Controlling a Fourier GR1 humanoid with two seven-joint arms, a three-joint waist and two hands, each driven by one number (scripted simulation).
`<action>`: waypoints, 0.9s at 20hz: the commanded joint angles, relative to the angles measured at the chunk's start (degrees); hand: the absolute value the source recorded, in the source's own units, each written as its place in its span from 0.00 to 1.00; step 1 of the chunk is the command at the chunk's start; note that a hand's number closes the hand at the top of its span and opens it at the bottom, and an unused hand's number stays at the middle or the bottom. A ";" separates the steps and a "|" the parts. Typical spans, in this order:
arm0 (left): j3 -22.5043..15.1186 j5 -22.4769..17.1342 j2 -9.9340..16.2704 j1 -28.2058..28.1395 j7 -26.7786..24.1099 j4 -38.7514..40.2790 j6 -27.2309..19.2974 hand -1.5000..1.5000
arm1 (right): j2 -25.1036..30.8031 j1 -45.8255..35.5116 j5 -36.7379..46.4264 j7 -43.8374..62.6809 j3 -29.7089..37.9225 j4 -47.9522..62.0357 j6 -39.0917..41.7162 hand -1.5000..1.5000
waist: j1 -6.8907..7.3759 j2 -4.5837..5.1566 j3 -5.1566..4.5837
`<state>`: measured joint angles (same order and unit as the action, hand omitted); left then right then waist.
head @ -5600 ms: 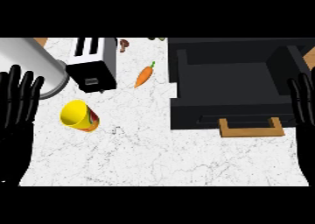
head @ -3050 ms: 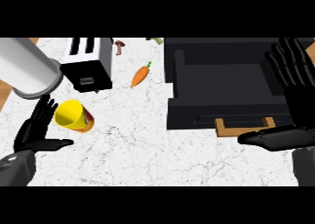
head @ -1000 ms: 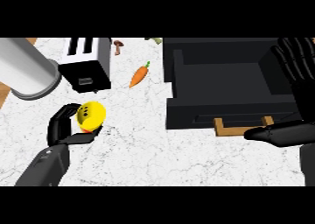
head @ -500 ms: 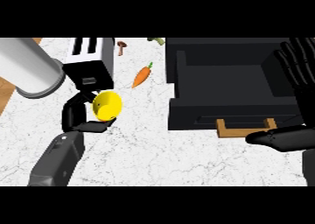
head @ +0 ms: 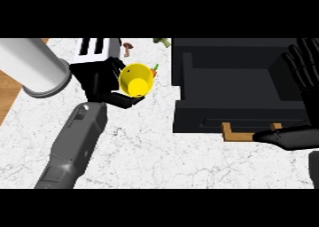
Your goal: Pick up the cup, place it into the drawer and close the drawer
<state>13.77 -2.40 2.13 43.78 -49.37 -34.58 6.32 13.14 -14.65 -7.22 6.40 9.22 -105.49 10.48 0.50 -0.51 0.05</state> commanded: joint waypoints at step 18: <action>-16.27 -8.81 -2.13 32.03 33.09 7.60 -24.48 1.00 | 0.35 -1.55 -0.97 0.43 -0.48 -0.04 1.52 0.00 | -4.38 1.16 0.01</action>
<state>-0.06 -9.42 0.04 71.07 -19.36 -33.26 -14.28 12.69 -16.29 -6.69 5.41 8.57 -104.21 10.74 -2.38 0.39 0.06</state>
